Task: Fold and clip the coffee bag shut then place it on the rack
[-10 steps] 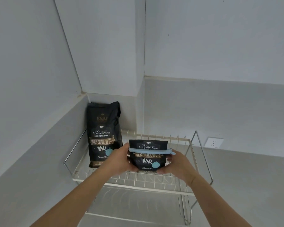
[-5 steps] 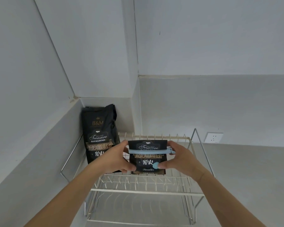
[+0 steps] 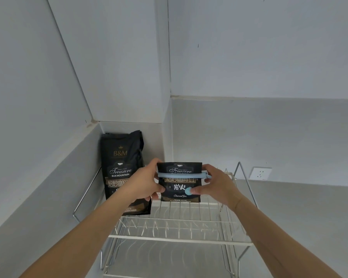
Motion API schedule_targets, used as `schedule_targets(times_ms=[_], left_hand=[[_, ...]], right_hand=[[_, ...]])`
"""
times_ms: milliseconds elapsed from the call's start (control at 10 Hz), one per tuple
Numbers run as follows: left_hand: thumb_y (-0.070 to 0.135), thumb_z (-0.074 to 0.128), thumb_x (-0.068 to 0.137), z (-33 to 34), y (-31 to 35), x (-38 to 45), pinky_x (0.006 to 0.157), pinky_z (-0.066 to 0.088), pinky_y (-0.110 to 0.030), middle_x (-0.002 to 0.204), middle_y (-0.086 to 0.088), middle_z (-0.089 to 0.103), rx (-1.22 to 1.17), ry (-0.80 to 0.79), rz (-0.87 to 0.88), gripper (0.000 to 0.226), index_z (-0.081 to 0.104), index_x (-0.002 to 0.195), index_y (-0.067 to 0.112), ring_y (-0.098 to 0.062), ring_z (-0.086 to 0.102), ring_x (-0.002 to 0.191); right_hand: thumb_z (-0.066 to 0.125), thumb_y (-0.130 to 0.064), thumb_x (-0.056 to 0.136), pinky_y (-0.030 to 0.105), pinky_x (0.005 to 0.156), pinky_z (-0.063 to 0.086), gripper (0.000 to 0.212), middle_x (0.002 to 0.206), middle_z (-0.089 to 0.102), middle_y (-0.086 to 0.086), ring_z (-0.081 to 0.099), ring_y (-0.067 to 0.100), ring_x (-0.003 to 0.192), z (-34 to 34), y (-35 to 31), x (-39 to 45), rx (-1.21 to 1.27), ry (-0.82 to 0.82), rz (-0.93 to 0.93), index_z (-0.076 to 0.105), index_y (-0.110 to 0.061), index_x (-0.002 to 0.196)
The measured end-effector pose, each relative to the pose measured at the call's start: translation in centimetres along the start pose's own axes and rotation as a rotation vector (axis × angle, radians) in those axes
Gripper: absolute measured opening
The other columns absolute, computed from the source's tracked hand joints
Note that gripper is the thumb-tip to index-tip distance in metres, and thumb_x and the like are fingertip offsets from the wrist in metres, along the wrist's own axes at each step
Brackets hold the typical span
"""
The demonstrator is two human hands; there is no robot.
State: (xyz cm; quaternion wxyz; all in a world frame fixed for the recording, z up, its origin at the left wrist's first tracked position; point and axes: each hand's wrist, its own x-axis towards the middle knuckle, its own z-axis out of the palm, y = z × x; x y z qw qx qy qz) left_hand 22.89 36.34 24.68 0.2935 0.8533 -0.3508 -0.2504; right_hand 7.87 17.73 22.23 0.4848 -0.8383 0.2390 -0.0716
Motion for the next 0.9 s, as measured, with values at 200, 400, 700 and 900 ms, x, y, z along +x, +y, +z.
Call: schedule_targets(times_ms=[200,400,700,900], left_hand=[[0.005,0.073,0.082,0.8,-0.3,0.2,0.040,0.049,-0.018,0.115,0.001,0.057,0.012,-0.032,-0.014,0.060,0.038,0.125,0.028,-0.016,0.071,0.056],[0.002,0.072,0.081,1.6,-0.7,0.0,0.047,0.058,-0.027,0.110,0.001,0.058,-0.050,-0.029,-0.043,0.067,0.035,0.131,0.028,-0.019,0.074,0.059],[0.004,0.078,0.077,2.8,-1.4,-1.4,0.054,0.063,-0.035,0.125,-0.003,0.059,-0.288,0.143,-0.021,0.085,0.030,0.138,0.039,-0.021,0.075,0.066],[0.016,0.080,0.078,3.3,-0.7,-3.4,0.054,0.062,-0.027,0.132,0.004,0.057,-0.254,0.325,-0.012,0.083,0.028,0.139,0.043,-0.016,0.073,0.072]], right_hand=[[0.087,-0.034,0.060,0.027,0.078,0.049,0.064,0.104,0.062,-0.015,0.060,0.015,0.100,0.5,1.2,0.1,-0.024,-0.020,0.028,0.049,-0.039,0.111],[0.089,-0.031,0.059,0.038,0.090,0.053,0.067,0.111,0.065,-0.009,0.063,0.018,0.102,0.5,1.5,0.3,-0.007,-0.005,0.074,0.051,-0.034,0.115],[0.085,-0.026,0.068,0.025,0.081,0.050,0.062,0.110,0.060,-0.009,0.057,0.017,0.102,0.0,0.6,-0.7,0.029,0.056,-0.011,0.050,-0.030,0.119],[0.082,-0.033,0.071,0.022,0.071,0.044,0.061,0.116,0.060,-0.006,0.057,0.016,0.100,-2.1,-0.5,-2.4,0.011,0.135,-0.030,0.051,-0.034,0.124]])
